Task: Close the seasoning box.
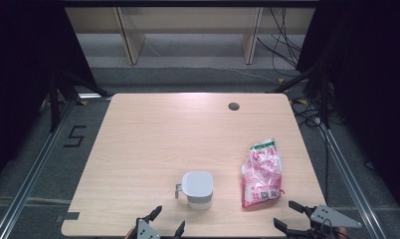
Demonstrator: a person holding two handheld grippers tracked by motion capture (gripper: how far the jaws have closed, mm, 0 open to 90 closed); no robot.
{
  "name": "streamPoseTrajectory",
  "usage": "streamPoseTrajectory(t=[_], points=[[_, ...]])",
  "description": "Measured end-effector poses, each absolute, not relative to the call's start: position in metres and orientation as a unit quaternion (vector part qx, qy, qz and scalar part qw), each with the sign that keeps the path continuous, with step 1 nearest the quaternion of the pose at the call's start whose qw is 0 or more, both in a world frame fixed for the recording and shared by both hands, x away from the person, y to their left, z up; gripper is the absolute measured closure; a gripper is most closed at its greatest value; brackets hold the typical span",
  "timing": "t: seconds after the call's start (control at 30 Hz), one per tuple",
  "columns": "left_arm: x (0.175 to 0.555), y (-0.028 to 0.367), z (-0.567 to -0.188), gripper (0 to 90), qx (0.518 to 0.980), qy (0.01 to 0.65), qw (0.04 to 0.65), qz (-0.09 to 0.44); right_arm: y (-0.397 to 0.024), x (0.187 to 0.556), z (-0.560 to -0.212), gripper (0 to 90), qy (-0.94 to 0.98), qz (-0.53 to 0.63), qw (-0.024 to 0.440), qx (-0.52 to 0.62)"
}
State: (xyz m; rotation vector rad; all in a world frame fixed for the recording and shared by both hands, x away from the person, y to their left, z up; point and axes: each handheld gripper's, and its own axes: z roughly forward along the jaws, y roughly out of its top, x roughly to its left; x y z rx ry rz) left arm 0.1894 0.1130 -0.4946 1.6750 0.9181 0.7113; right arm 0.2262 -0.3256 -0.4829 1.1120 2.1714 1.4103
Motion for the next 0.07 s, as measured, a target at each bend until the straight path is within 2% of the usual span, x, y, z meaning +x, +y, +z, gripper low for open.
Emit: streamPoseTrajectory(t=[0.07], points=[[0.1901, 0.1125, -0.4953, 19.5, 0.698, 0.383, 0.526, 0.297, -0.3253, 0.2258, -0.4827, 19.3, 0.759, 0.495, 0.159, 0.392]])
